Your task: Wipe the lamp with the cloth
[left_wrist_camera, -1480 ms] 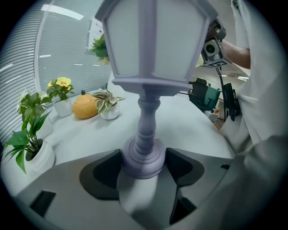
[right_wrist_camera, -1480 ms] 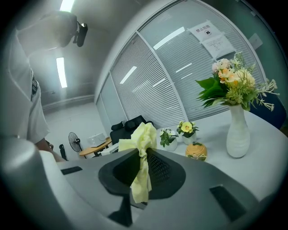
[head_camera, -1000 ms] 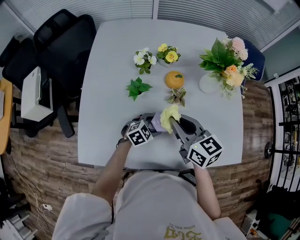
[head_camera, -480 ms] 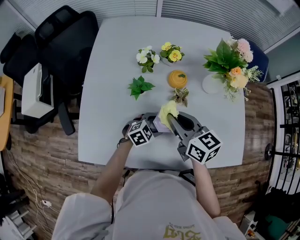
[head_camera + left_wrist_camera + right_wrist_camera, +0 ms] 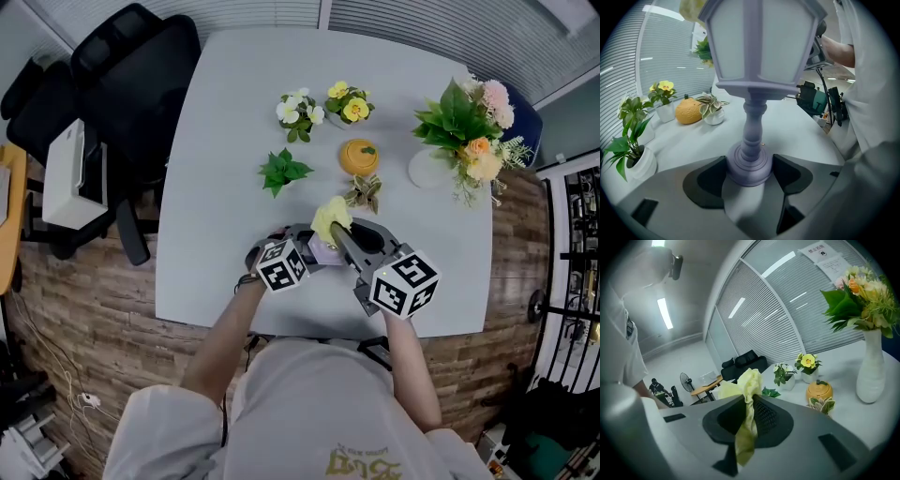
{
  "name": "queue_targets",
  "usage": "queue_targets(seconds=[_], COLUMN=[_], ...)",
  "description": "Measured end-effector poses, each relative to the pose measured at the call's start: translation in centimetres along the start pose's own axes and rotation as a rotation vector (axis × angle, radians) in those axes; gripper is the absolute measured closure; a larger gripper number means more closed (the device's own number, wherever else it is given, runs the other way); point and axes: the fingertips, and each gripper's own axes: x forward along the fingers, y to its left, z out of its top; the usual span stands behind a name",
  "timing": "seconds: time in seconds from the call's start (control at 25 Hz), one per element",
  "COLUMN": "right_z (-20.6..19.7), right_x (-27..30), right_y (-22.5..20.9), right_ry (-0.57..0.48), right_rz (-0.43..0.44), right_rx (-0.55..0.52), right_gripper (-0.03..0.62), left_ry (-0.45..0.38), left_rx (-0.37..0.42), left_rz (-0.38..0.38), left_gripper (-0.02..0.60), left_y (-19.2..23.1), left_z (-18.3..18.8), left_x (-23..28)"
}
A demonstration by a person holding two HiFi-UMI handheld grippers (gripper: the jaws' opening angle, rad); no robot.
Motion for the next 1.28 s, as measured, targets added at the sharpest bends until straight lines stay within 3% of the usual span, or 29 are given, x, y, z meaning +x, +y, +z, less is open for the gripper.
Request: queue_targets(seconds=[1.28], right_z=[-1.2], right_x=[-2.1], right_y=[-1.4], right_ry=[-0.017], right_rz=[-0.088], right_rx=[0.025], right_gripper=[0.546], left_ry=[0.005], left_rx=[-0.005], left_rz=[-0.004], left_gripper=[0.255], left_y=[0.1], left_z=[-0.1], left_x=[0.1])
